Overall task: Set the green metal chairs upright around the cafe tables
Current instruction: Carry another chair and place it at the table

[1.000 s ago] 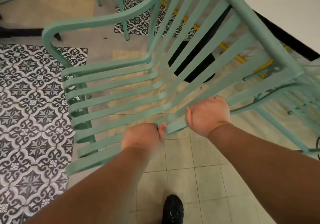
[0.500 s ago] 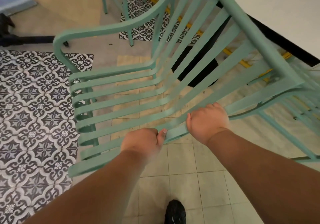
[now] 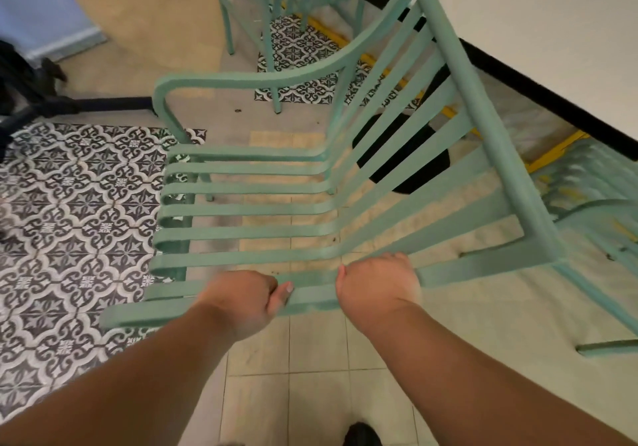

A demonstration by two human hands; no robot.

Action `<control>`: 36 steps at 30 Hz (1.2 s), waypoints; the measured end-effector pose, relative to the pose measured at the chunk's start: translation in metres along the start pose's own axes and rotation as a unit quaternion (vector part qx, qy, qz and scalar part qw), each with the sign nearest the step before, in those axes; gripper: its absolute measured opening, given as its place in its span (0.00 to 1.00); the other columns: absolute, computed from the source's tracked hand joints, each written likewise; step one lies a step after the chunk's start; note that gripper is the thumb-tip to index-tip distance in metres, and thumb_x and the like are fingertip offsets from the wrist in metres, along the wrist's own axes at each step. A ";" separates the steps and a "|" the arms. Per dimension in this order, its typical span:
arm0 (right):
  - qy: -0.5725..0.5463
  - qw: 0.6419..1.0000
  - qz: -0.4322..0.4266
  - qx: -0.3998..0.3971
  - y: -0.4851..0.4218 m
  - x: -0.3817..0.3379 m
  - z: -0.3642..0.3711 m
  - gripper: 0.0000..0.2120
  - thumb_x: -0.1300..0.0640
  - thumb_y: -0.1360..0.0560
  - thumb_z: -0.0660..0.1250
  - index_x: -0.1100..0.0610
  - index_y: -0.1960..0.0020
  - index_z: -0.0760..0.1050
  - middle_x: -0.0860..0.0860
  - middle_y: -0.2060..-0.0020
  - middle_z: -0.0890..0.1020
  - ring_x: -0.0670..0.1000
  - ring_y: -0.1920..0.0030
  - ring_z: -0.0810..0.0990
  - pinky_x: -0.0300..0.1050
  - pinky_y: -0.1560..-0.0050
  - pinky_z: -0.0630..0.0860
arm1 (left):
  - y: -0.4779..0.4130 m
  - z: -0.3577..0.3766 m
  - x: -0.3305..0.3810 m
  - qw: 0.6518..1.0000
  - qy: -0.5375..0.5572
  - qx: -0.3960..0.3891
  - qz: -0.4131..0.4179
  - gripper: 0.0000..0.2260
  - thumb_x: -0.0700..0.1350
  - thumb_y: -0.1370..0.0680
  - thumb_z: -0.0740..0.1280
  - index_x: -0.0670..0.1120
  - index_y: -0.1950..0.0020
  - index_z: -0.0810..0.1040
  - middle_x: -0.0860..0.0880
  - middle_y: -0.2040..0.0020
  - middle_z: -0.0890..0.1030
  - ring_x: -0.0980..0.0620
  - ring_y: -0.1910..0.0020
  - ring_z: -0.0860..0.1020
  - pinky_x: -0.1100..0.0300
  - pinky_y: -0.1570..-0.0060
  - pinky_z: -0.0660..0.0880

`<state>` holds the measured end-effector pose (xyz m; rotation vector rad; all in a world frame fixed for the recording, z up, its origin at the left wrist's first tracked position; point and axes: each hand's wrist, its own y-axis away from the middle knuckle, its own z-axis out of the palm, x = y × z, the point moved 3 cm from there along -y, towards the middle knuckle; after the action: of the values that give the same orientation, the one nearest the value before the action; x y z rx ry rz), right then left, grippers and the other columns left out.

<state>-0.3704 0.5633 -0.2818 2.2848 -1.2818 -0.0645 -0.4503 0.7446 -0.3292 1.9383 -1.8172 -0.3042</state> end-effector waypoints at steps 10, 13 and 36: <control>0.005 1.000 -0.025 -0.014 -0.008 -0.045 -0.018 0.28 0.50 0.13 0.41 0.56 0.43 0.80 0.54 0.50 0.84 0.57 0.51 0.77 0.54 0.49 0.64 | -0.009 -0.007 -0.057 0.998 -0.052 0.010 0.019 0.29 0.68 0.20 0.41 0.54 0.53 0.78 0.54 0.62 0.79 0.50 0.60 0.79 0.54 0.61 0.75; -0.001 0.999 -0.024 -0.033 -0.004 -0.045 -0.023 0.24 0.52 0.13 0.43 0.54 0.39 0.78 0.53 0.50 0.83 0.57 0.54 0.73 0.53 0.50 0.62 | -0.009 -0.007 -0.059 0.998 -0.056 0.011 0.018 0.29 0.68 0.19 0.41 0.54 0.54 0.78 0.53 0.64 0.79 0.51 0.61 0.79 0.54 0.62 0.75; -0.263 0.933 0.190 0.154 -0.035 0.126 -0.174 0.38 0.64 0.19 0.58 0.52 0.16 0.43 0.60 0.38 0.73 0.58 0.51 0.72 0.52 0.55 0.70 | -0.007 -0.011 -0.055 1.000 -0.009 -0.002 -0.024 0.30 0.69 0.22 0.41 0.53 0.58 0.76 0.53 0.62 0.80 0.57 0.61 0.77 0.54 0.51 0.78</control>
<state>-0.2243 0.5475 -0.1213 2.3059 -2.1256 -0.3862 -0.4449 0.8011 -0.3315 1.9845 -1.7826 -0.3421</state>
